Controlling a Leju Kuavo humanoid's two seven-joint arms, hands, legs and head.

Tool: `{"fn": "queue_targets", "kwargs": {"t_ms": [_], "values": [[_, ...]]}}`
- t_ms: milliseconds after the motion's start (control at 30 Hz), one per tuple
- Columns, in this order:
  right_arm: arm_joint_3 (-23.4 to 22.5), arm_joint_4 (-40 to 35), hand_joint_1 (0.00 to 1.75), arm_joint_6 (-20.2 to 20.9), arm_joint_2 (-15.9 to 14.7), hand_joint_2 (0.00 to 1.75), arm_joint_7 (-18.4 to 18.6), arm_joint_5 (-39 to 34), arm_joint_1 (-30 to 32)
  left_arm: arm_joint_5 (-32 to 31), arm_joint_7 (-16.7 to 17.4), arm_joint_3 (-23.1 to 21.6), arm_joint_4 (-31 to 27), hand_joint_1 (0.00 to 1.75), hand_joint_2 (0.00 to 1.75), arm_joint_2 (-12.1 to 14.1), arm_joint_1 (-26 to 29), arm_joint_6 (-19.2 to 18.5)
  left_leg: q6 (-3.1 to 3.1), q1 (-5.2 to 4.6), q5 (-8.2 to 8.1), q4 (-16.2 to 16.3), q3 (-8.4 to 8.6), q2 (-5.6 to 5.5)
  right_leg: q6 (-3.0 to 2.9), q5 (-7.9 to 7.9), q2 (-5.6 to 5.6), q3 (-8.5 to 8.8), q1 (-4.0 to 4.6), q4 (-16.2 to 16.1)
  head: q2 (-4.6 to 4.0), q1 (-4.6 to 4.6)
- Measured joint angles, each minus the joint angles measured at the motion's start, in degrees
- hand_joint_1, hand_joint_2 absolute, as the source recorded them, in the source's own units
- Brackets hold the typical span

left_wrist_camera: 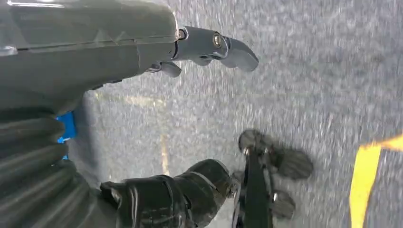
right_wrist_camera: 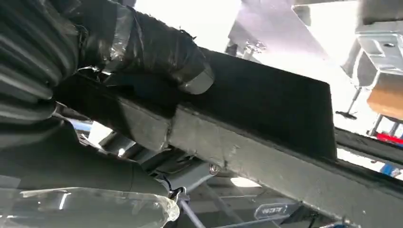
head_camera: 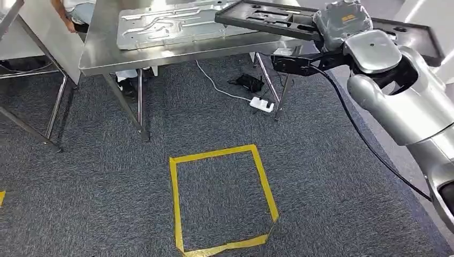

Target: Take the parts from the cabinet and place them on the table.

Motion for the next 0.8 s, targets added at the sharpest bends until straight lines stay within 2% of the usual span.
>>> {"fn": "queue_targets", "kwargs": {"t_ms": [33, 67, 100, 133, 167, 200, 233, 300, 333, 367, 467, 500, 533, 600, 633, 667, 700, 733, 800], "values": [[0.0, 0.0, 1.75, 0.0, 0.0, 1.75, 0.0, 0.0, 0.1, 0.0, 0.0, 0.0, 0.0, 0.00, 1.75, -0.1, -0.1, 0.0, -0.28, -0.16, -0.49, 0.7, -0.20, 0.64, -0.01, -0.01, -0.07, 0.10, 0.02, 0.0, 0.00, -0.26], [0.0, 0.0, 1.75, 0.0, 0.0, 1.75, 0.0, 0.0, 0.1, 0.0, 0.0, 0.0, 0.0, 0.00, 1.75, 0.0, -0.2, 0.0, -0.93, 0.21, -3.59, 6.3, -2.63, 1.88, -0.29, -0.09, -0.23, 0.24, -0.04, -0.1, 0.00, -0.68], [0.0, 0.0, 1.75, 0.0, 0.0, 1.75, 0.0, 0.0, 0.1, 0.1, 0.0, 0.0, 0.0, 0.00, 1.75, 0.0, -0.2, 0.0, -1.23, 0.44, -5.37, 10.8, -4.77, 2.20, -0.36, -0.15, -0.28, 0.29, -0.02, 0.0, 0.00, -0.65], [0.0, 0.0, 1.75, 0.0, 0.0, 1.75, 0.0, 0.0, 0.3, 0.1, 0.0, 0.0, 0.0, 0.00, 1.75, 0.0, -0.1, 0.0, -1.35, 0.54, -6.31, 13.9, -6.44, 2.37, -0.43, -0.21, -0.34, 0.31, -0.02, 0.0, 0.00, -0.72], [0.0, 0.0, 1.75, 0.0, 0.0, 1.75, -0.1, -0.1, 0.7, 0.2, 0.1, 0.0, 0.0, 0.00, 1.75, 0.0, -0.1, 0.1, -1.45, 0.64, -6.36, 16.2, -7.88, 2.54, -0.42, -0.32, -0.37, 0.32, -0.02, 0.1, 0.00, -0.70], [0.0, 0.0, 1.75, -0.1, 0.0, 1.75, -0.1, -0.1, 1.1, 0.2, 0.2, 0.0, 0.0, 0.00, 1.75, 0.0, -0.1, 0.2, -1.45, 0.74, -4.96, 15.1, -7.63, 2.55, -0.41, -0.45, -0.43, 0.42, -0.03, 0.2, 0.00, -0.70], [0.0, 0.0, 1.75, -0.1, 0.0, 1.75, -0.1, -0.2, 1.3, 0.2, 0.4, 0.0, 0.0, 0.00, 1.75, 0.0, -0.1, 0.3, -1.40, 0.78, -2.79, 11.9, -6.22, 2.58, -0.34, -0.61, -0.48, 0.54, -0.05, 0.3, 0.00, -0.65], [0.0, 0.0, 1.75, -0.2, 0.0, 1.75, -0.2, -0.1, 1.3, 0.2, 0.6, 0.0, 0.0, 0.00, 1.75, 0.0, -0.1, 0.5, -1.09, 0.80, 1.93, 2.1, -1.43, 2.87, -0.01, -0.92, -0.56, 0.95, -0.06, 0.3, 0.00, -0.68], [0.0, 0.0, 1.75, -0.2, 0.0, 1.75, -0.2, -0.1, 1.3, 0.2, 0.6, 0.0, 0.0, 0.00, 1.75, 0.0, -0.2, 0.6, -0.97, 0.77, 1.66, 0.4, -0.87, 3.10, 0.12, -1.00, -0.60, 1.00, -0.04, 0.3, 0.00, -0.68], [0.0, 0.0, 1.75, -0.5, 0.0, 1.75, -0.2, -0.1, 1.1, 0.4, 0.7, 0.0, 0.0, 0.00, 1.75, 0.1, -0.3, 0.7, -0.55, 0.26, 1.21, -0.6, -0.08, 3.12, 0.56, -1.04, -0.66, 0.78, 0.49, 0.4, 0.02, -0.64], [0.0, 0.2, 1.75, -0.6, 0.1, 1.75, -0.7, 0.0, 1.1, 1.7, 0.6, 0.1, 0.0, 0.00, 1.75, 0.0, -0.3, 0.0, 0.29, 0.29, 1.28, -0.4, -0.30, 2.77, 1.42, -0.87, -0.82, 1.02, 0.47, -0.2, 0.00, -0.59], [0.0, 0.3, 1.75, -0.7, 0.1, 1.75, -0.7, 0.1, 1.1, 1.9, 0.5, 0.1, 0.0, 0.00, 1.75, 0.0, -0.3, -0.2, 0.82, 0.60, 1.64, -1.1, 0.09, 2.81, 1.70, -1.27, -0.81, 0.86, 0.42, -0.1, 0.02, -0.63], [0.0, 0.3, 1.75, -0.8, 0.2, 1.75, -0.8, 0.1, 1.1, 1.9, 0.3, 0.1, 0.0, 0.00, 1.75, -0.1, -0.4, -0.3, 1.09, 0.58, 1.72, -1.3, 0.31, 2.66, 1.80, -2.25, -0.65, 0.38, 0.23, 1.3, 0.00, -0.50], [0.0, 0.3, 1.75, -1.1, 0.3, 1.75, -0.8, 0.2, 1.1, 2.0, -0.1, 0.1, 0.0, 0.00, 1.75, -0.1, -0.5, -0.3, 1.87, 0.55, 1.69, -1.3, 0.34, 2.55, 1.86, -6.14, -0.48, -2.90, 0.34, 8.8, 0.02, -0.44], [0.0, 0.3, 1.75, -1.1, 0.2, 1.75, -0.8, 0.3, 1.3, 1.9, -0.2, 0.1, 0.0, 0.00, 1.75, -0.2, -0.4, -0.3, 1.94, 0.42, 1.64, -1.3, 0.34, 2.39, 1.99, -7.99, -0.46, -5.30, 0.36, 13.6, 0.00, -0.41], [0.0, 0.4, 1.75, -1.1, 0.3, 1.75, -0.8, 0.3, 1.5, 1.8, -0.3, 0.1, 0.0, 0.00, 1.75, -0.2, -0.4, -0.2, 2.01, 0.33, 1.60, -1.2, 0.34, 2.25, 2.03, -8.68, -0.46, -6.99, 0.35, 16.6, 0.00, -0.46], [0.0, 0.5, 1.75, -1.2, 0.3, 1.75, -0.8, 0.4, 1.8, 1.8, -0.3, 0.1, 0.0, 0.00, 1.75, -0.2, -0.3, -0.2, 2.05, 0.25, 1.56, -1.1, 0.35, 2.04, 1.97, -8.10, -0.46, -7.50, 0.36, 17.2, 0.00, -0.41], [0.0, 0.6, 1.75, -1.2, 0.3, 1.75, -0.9, 0.4, 1.9, 1.7, -0.3, 0.1, 0.0, 0.00, 1.75, -0.2, -0.3, -0.2, 2.08, 0.18, 1.50, -1.0, 0.35, 1.84, 1.77, -6.50, -0.46, -6.81, 0.38, 15.3, 0.00, -0.44], [0.0, 0.7, 1.75, -1.7, 0.5, 1.75, -1.1, 0.7, 1.9, 1.5, -0.1, 0.1, 0.0, 0.00, 1.75, -0.2, -0.4, 0.2, 2.00, 0.02, 1.35, -0.7, 0.39, 1.54, 1.02, -1.53, -0.43, -2.61, 0.67, 6.2, 0.00, -0.44]]}}
